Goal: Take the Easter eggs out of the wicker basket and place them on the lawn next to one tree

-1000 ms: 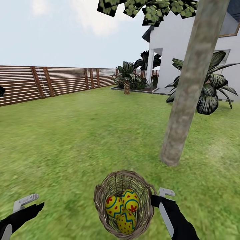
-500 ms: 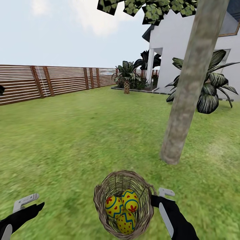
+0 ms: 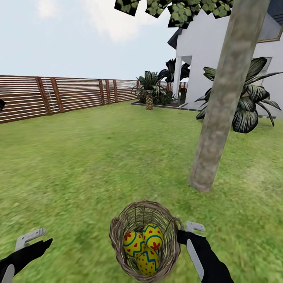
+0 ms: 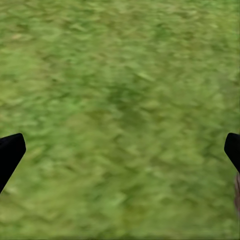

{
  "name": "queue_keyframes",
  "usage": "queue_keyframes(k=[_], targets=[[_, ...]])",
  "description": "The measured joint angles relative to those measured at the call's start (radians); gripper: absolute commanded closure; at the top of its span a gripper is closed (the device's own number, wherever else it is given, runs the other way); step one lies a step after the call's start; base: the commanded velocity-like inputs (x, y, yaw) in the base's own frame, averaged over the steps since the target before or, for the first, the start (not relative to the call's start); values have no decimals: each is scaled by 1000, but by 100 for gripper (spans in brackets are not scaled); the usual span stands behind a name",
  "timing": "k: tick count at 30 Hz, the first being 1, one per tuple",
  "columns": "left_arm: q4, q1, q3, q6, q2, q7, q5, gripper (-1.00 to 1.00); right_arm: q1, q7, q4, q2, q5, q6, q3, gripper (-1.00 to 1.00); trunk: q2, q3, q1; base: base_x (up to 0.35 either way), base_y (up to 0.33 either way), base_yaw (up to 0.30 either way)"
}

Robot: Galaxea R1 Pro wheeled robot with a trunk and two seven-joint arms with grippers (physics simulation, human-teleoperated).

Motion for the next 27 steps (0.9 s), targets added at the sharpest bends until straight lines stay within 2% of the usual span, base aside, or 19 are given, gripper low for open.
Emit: queue_keyframes(k=[27], targets=[[1,0,0,-1,0,-2,0,-100,0,0,0,0,0,0,0,100,-189,-85,104,0,0,0]])
